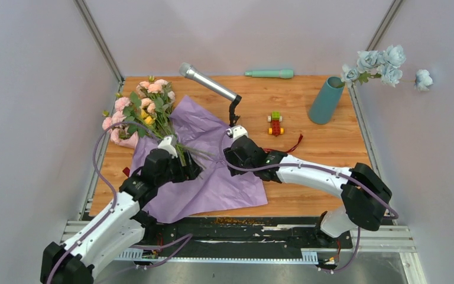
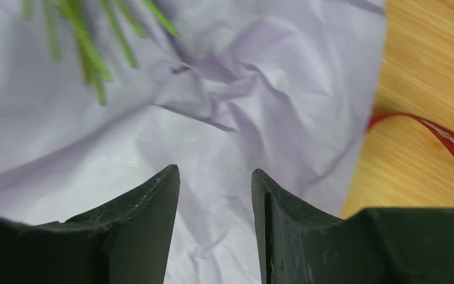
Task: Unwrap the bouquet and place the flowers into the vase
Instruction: Unfold the wrapping paper at the center of the board.
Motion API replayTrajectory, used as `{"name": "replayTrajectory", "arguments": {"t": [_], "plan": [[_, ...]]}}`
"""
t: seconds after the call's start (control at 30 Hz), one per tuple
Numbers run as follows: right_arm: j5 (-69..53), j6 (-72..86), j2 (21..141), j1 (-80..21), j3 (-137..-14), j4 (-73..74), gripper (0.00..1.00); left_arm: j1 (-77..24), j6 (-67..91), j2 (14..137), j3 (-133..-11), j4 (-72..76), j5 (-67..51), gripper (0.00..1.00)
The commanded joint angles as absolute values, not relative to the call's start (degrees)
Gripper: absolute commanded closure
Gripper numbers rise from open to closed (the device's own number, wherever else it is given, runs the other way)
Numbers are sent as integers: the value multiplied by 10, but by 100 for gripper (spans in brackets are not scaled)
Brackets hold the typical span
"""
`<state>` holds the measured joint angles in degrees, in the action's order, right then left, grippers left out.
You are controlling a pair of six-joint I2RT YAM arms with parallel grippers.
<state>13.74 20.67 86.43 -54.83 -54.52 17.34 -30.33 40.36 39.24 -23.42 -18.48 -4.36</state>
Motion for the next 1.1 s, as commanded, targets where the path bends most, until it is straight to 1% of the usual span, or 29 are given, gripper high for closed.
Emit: {"name": "replayTrajectory", "arguments": {"t": [0.0,0.1,0.2,0.3,0.4,0.53,0.67,0.9,1.07], "plan": [[71,211,858,-572,-576,117,51,-238,324,465,-295,-159,-13,10],[60,212,882,-589,-596,99,51,-203,312,503,-318,-134,24,10],[33,210,917,-601,-608,75,51,-159,315,523,-312,-91,47,10],[20,202,950,-607,-617,52,51,-115,329,538,-282,-51,60,10],[38,181,984,-613,-628,54,48,-86,352,535,-237,-9,68,8],[75,164,1017,-618,-629,75,46,-51,381,509,-178,28,83,6],[97,172,1009,-618,-601,83,47,-31,412,476,-132,24,94,4],[117,192,987,-617,-541,89,48,-27,449,366,-78,-35,106,3],[114,204,966,-617,-514,91,48,-26,463,316,-73,-80,97,2]]}}
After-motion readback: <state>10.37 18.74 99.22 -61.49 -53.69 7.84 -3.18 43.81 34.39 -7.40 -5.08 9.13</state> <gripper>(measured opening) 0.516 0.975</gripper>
